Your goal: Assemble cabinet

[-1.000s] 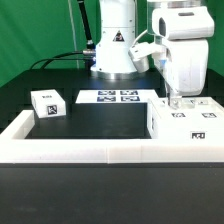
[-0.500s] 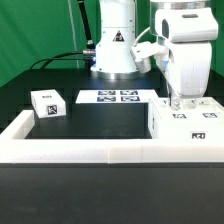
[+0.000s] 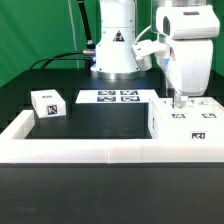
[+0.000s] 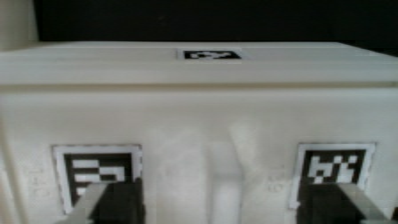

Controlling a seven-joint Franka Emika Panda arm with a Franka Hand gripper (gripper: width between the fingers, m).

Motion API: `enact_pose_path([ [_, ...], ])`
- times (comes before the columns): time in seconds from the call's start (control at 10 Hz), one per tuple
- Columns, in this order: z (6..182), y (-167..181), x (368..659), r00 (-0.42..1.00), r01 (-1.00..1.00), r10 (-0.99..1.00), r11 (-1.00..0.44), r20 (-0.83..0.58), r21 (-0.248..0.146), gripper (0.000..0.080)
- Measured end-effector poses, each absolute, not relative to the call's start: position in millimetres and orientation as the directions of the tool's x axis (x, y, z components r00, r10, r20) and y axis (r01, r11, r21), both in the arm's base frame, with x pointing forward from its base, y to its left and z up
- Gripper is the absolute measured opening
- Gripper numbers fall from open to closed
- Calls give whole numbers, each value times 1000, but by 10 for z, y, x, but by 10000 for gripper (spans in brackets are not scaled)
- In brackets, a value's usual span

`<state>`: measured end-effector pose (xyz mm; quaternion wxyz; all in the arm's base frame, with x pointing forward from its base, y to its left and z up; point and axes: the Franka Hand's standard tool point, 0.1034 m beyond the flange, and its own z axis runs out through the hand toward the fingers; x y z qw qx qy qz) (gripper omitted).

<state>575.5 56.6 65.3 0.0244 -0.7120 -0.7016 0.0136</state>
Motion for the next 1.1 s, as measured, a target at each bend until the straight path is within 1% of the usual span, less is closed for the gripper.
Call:
enact_pose_path([
  [0.1, 692, 535, 5684, 40, 998, 999, -40, 7, -56, 630],
  [0.2, 760, 473, 5625, 57, 997, 998, -57, 0, -47, 741],
  [0.3, 816, 434, 5558, 127, 990, 992, -128, -15, -51, 741],
  [0.4, 848, 396, 5474, 175, 984, 984, -176, -16, -36, 788],
  [0.5, 854, 401, 5331, 250, 968, 968, -251, -18, -23, 796],
  [0.7, 829, 456, 5149, 341, 940, 940, -341, -19, -17, 797],
  [0.8, 820, 515, 5108, 368, 930, 930, -368, -13, -9, 797],
  [0.9, 807, 581, 5071, 394, 919, 919, -394, -16, -12, 797],
  [1.0, 805, 586, 5071, 382, 924, 924, -382, -15, -13, 797],
  [1.1, 804, 583, 5071, 399, 917, 917, -399, -16, -13, 797],
])
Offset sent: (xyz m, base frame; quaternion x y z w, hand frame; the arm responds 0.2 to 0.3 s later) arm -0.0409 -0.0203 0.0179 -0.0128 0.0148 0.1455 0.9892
